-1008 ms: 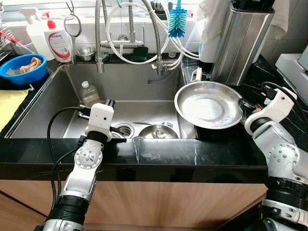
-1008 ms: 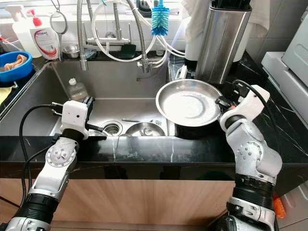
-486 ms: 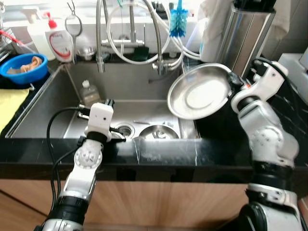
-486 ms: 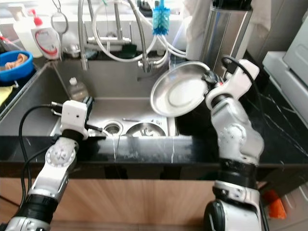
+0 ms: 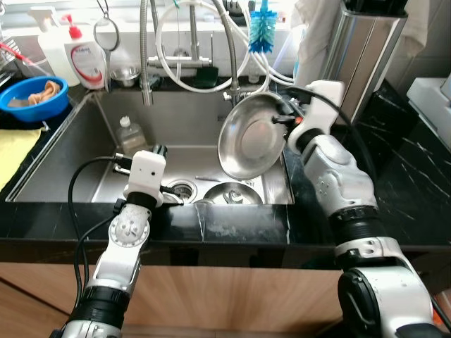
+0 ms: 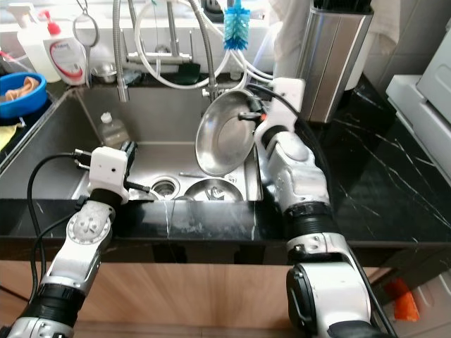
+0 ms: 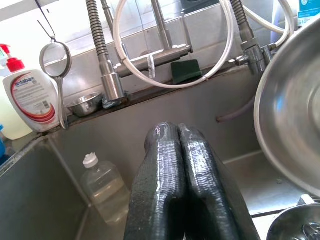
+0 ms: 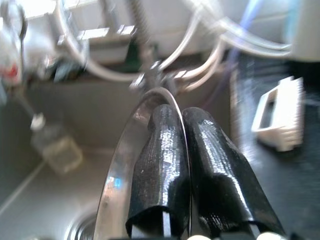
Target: Kitchen organization
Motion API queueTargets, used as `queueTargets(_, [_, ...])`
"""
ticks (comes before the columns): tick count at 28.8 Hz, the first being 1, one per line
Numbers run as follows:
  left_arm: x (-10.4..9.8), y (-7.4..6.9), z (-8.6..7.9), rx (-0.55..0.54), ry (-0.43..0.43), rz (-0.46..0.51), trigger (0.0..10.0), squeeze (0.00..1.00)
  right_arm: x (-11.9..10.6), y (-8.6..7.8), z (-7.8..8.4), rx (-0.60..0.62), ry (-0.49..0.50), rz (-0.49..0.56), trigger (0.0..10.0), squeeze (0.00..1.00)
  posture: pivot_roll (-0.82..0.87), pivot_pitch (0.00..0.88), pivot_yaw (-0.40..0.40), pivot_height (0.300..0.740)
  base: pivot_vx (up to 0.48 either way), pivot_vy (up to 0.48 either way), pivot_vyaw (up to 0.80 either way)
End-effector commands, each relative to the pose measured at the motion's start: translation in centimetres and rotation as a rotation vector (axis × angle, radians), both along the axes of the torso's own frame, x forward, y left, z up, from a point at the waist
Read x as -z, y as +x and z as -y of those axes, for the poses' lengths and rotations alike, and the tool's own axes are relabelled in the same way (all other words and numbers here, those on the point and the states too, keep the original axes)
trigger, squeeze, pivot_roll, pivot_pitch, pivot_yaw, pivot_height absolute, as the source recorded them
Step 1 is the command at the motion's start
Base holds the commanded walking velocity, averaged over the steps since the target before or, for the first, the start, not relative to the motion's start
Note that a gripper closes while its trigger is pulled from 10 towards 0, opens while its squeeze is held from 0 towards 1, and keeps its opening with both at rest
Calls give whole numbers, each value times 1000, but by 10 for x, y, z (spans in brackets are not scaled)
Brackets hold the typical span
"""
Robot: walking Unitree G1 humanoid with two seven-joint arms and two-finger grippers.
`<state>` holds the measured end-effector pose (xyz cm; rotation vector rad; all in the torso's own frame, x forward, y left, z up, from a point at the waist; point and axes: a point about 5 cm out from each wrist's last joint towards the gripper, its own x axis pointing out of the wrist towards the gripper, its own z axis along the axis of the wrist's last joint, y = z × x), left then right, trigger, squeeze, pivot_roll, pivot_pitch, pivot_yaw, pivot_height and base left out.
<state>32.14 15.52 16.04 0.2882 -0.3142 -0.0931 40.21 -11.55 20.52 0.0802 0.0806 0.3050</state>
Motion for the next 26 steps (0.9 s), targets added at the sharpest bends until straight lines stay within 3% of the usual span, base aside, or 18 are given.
queueTargets(1, [-6,0,-3,-17,15,19,10000,0,-10,3,-4,-26,-29,39,10000,0,-172,0,5,731,0,0,0])
queueTargets(7, [-5,-1,-3,-17,16,18,10000,0,0,7,-11,-69,-122,19,10000,0,-170,0,5,731,0,0,0])
queueTargets(26, [-5,-2,-2,-4,21,22,10000,0,24,5,-19,-154,-182,-81,10000,0,-159,0,7,731,0,0,0])
